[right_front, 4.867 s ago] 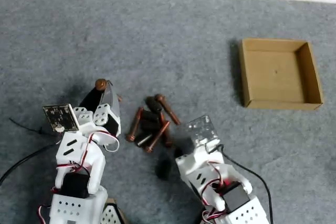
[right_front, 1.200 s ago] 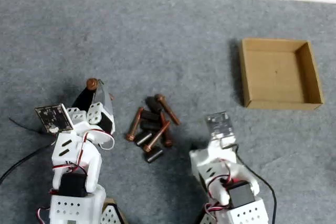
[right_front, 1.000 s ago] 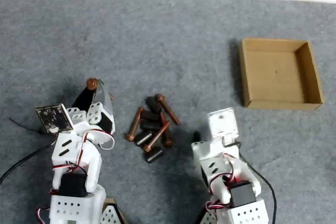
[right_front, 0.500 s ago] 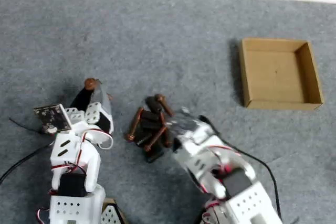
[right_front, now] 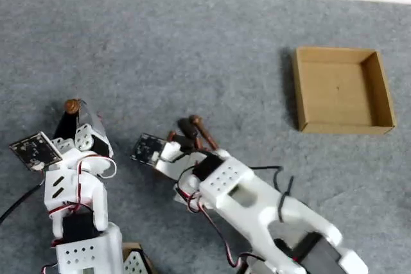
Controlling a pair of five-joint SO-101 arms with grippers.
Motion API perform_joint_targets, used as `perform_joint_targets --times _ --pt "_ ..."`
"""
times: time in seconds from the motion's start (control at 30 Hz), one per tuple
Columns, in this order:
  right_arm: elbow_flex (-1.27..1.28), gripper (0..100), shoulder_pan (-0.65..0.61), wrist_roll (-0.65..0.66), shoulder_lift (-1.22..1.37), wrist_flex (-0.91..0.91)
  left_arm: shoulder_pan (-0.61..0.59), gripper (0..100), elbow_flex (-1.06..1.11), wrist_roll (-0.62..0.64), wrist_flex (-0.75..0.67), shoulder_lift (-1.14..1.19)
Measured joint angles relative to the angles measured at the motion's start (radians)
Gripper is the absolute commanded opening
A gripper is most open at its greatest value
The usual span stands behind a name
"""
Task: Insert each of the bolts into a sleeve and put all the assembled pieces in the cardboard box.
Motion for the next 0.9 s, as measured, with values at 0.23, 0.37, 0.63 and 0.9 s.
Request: perform_joint_targets --times 0.23,0.37,0.63,0.9 --pt "-0.041 28.6 -0.057 0.0 0.095 -0.011 0.0 0 0.0 0.0 0.0 0.0" --pt "-0.043 28.6 -0.101 0.0 0.101 -0.011 0.0 0 0.0 0.0 0.0 0.0" --pt "-0.018 28.6 -0.167 0.051 0.114 0.003 0.0 0 0.0 0.0 0.0 0.0" --pt "-0.009 28.6 -0.158 0.063 0.112 0.003 0.0 0 0.0 0.0 0.0 0.0"
